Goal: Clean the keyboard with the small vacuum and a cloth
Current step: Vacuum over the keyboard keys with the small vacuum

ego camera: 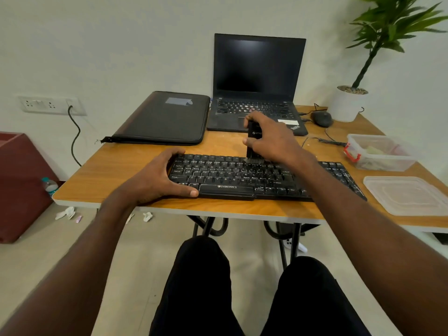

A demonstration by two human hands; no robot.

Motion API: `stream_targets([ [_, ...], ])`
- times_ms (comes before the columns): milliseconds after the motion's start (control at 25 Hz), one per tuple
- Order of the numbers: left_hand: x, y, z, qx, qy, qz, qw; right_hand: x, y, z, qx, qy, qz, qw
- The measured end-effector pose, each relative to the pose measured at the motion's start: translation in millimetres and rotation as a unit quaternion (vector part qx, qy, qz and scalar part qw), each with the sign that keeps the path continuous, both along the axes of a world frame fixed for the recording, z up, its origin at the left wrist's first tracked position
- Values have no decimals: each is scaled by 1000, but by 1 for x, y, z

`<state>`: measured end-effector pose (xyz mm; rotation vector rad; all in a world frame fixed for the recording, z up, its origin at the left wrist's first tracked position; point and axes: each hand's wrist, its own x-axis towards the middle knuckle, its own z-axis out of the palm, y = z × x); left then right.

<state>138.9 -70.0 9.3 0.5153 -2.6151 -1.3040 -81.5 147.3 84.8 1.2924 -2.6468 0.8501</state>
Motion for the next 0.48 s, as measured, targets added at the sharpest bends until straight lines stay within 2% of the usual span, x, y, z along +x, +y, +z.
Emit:
stream_targets([
  [80, -1, 1, 1, 4, 2, 0, 1000, -6, 4, 2, -40, 11, -16, 999],
  [160, -1, 0, 0, 9, 5, 0, 1000, -4, 4, -1, -112, -67, 18, 991],
  [200, -1, 0, 0, 8, 6, 1, 1000, -3, 5, -3, -103, -82, 33, 991],
  [240, -1, 0, 0, 7, 7, 0, 1000, -5, 6, -5, -64, -60, 32, 996],
  [320, -1, 0, 0, 4, 10, -4, 1000, -13, 8, -4, 21, 39, -21, 999],
  [360, -1, 0, 0, 4, 12, -4, 1000, -15, 7, 0, 30, 80, -45, 995],
  [400, -2, -1, 0, 5, 13, -2, 1000, -17, 5, 1, 15, 86, -42, 995],
  [480, -2, -1, 0, 3, 10, -3, 1000, -12, 4, -1, -49, 2, 24, 999],
])
